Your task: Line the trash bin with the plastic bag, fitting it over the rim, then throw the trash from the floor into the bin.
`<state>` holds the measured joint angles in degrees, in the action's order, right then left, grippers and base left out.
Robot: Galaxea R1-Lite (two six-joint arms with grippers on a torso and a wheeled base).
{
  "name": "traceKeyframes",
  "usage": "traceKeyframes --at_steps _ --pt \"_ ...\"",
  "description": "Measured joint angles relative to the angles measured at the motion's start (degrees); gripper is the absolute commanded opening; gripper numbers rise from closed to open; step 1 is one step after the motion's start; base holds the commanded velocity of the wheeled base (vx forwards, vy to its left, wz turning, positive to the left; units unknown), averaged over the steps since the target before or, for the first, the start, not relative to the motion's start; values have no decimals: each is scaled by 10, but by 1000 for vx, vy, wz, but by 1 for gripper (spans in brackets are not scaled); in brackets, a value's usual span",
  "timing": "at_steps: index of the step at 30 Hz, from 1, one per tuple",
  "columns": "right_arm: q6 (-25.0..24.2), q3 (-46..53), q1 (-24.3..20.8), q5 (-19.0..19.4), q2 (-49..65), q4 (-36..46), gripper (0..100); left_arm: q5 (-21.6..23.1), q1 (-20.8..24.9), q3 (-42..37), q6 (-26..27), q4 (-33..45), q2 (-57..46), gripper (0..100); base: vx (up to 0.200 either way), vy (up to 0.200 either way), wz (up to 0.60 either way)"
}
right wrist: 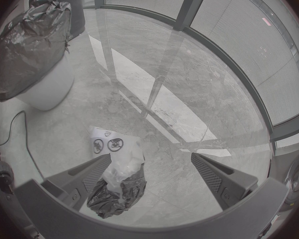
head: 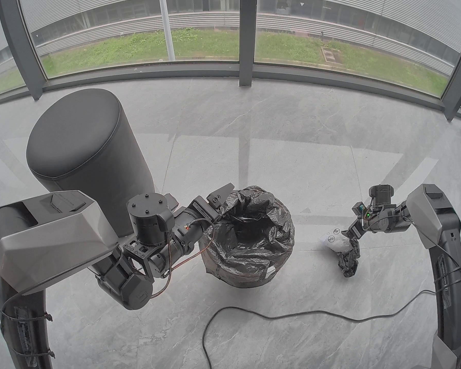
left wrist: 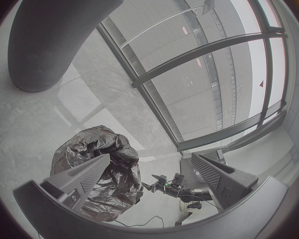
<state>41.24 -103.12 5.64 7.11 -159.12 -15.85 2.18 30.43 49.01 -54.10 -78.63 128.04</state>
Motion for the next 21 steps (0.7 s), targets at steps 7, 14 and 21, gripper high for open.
traceKeyframes --at_steps 7,14,21 --pt "1 -60 2 -3 -54 25 100 -19 -3 -6 2 0 0 100 0 0 0" --pt "1 -107 3 4 -101 13 100 -21 -5 -21 3 -8 1 100 0 0 0" --pt "2 -114 -1 55 -160 25 100 -22 -10 -44 5 -29 0 100 0 0 0"
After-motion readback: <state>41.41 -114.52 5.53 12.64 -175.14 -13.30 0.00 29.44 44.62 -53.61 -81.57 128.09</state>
